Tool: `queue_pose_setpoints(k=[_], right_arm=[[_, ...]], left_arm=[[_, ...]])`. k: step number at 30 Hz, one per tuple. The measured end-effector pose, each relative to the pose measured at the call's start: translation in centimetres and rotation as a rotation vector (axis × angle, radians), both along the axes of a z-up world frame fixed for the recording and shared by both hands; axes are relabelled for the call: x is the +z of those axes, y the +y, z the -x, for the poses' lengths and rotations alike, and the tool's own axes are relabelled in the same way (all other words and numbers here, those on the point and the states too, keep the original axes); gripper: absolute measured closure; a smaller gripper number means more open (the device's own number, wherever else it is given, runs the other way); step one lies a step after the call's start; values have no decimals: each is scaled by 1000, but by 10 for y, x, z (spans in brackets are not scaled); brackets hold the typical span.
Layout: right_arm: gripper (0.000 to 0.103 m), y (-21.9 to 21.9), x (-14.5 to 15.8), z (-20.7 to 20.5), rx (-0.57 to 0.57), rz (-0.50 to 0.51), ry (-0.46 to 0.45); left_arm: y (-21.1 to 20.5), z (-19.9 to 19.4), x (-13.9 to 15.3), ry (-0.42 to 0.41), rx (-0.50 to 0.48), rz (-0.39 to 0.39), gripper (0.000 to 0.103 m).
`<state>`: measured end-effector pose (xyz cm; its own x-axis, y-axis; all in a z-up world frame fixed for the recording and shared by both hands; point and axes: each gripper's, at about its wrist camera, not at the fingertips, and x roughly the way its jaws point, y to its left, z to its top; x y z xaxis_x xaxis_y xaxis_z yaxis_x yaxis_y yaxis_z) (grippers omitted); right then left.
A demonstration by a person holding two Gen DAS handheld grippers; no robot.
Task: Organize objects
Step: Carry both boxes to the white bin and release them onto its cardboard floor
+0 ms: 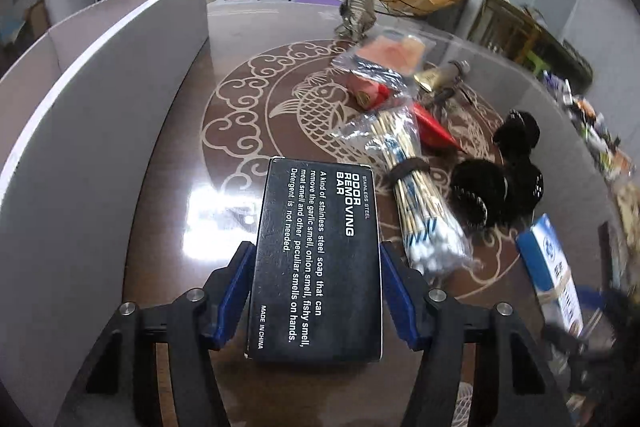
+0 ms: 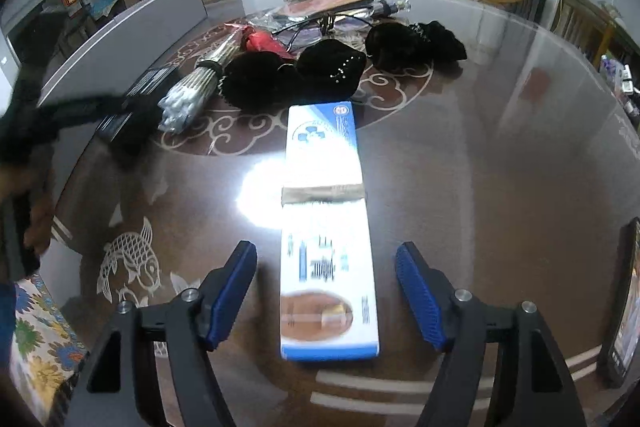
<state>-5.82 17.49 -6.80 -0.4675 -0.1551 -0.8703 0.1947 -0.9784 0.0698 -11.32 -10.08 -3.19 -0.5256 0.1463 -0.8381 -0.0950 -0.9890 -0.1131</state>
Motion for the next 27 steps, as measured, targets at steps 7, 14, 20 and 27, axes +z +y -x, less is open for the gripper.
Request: queue_pose_setpoints(k=[7, 14, 20, 27], right_arm=[[60, -10, 1, 17, 42, -40, -40], [60, 10, 33, -1, -2, 147, -32], [60, -15, 78, -1, 66, 193, -1], [60, -96, 135, 17, 229, 175, 70]], left_arm=[[17, 5, -13, -29, -31, 97, 45], [1, -48, 19, 37, -17, -110, 45], [-15, -78, 67, 123, -15, -212, 45], [-79, -100, 135, 243, 43, -208, 45]])
